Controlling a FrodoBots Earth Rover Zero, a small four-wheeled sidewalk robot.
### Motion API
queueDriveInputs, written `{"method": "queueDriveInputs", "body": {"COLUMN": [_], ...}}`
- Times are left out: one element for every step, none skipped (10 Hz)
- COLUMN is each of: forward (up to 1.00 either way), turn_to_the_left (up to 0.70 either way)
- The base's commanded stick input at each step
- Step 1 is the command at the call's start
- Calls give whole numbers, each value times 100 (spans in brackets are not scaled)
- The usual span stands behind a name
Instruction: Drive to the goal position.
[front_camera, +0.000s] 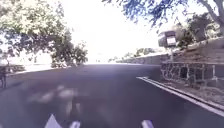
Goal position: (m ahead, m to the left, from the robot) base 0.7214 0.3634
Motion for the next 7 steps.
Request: {"method": "queueDriveInputs", "body": {"forward": [70, 70, 70, 70, 70, 70, 70], "turn_to_the_left": [0, 0, 0, 0, 0, 0, 0]}}
